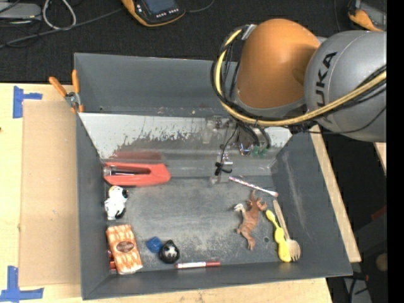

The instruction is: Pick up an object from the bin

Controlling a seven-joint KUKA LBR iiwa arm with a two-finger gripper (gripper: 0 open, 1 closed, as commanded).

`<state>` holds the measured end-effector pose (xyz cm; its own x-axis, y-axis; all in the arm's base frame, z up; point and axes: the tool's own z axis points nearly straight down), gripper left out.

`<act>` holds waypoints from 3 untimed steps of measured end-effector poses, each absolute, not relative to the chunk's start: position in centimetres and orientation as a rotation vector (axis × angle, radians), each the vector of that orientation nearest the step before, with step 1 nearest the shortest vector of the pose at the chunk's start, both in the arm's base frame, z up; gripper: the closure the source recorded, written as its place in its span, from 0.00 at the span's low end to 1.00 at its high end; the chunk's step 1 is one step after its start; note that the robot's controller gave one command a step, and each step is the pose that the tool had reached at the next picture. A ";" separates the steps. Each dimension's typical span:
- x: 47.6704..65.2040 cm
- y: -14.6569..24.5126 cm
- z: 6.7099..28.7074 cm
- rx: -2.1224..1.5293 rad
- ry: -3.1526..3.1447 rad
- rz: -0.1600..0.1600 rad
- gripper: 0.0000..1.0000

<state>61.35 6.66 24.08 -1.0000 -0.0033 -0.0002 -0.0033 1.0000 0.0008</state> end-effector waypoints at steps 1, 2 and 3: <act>59.3 1.8 19.6 -0.130 3.138 0.003 0.00; 57.6 -0.5 17.0 -0.244 3.130 -0.003 0.00; 58.0 -2.4 20.4 -0.837 3.031 0.004 0.00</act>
Offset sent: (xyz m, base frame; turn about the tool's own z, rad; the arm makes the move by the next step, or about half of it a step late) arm -0.0634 -0.0741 -0.1075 -0.3069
